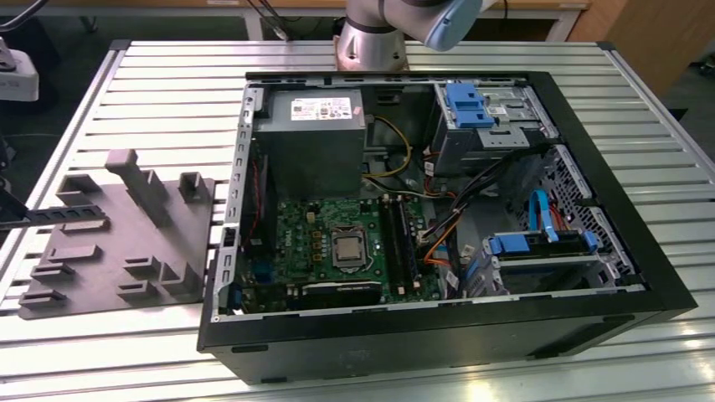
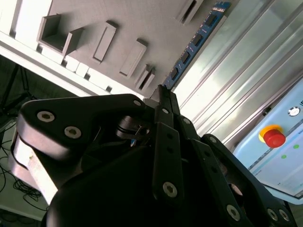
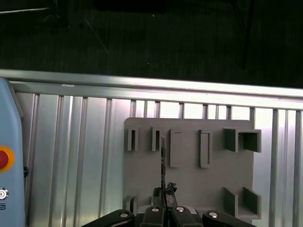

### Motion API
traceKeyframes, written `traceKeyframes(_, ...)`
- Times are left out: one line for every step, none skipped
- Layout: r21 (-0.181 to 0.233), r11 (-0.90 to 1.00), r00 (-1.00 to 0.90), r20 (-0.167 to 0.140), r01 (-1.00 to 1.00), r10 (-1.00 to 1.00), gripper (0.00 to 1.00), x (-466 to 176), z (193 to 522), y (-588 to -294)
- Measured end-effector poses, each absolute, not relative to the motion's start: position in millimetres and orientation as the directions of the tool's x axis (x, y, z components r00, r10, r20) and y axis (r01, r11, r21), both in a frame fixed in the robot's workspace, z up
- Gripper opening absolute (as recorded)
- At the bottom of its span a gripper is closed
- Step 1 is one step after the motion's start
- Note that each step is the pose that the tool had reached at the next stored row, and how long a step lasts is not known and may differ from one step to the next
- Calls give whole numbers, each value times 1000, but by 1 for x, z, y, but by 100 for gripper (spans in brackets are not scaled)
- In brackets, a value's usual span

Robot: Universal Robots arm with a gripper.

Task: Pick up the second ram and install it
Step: 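Pick up the second ram and move it above second insertion slot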

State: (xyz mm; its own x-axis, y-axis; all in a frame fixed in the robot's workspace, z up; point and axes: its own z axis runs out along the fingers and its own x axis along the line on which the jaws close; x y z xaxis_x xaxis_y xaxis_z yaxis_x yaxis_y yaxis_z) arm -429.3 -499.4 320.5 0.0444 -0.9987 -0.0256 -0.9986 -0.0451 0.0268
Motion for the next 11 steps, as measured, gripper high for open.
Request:
traceKeyframes(27,-45,44,-26,-999,-999,11,-429,321,-499)
traceKeyframes(27,-45,44,-26,-999,-999,11,-429,322,-499)
traceKeyframes(27,-45,44,-26,-999,-999,11,-429,322,-499)
traceKeyframes(27,-45,44,-26,-999,-999,11,-429,323,-499)
traceKeyframes(27,-45,44,-26,-999,-999,11,-429,323,-499)
traceKeyframes(27,-45,44,-26,-999,-999,11,-429,324,-499)
traceKeyframes(27,-45,44,-26,-999,-999,11,-429,325,-499)
traceKeyframes(27,-45,44,-26,-999,-999,11,-429,325,-499)
traceKeyframes(27,-45,44,-26,-999,-999,11,-429,326,-499)
traceKeyframes(27,-45,44,-26,-999,-999,11,-429,327,-499)
traceKeyframes(27,-45,44,-26,-999,-999,11,-429,327,-499)
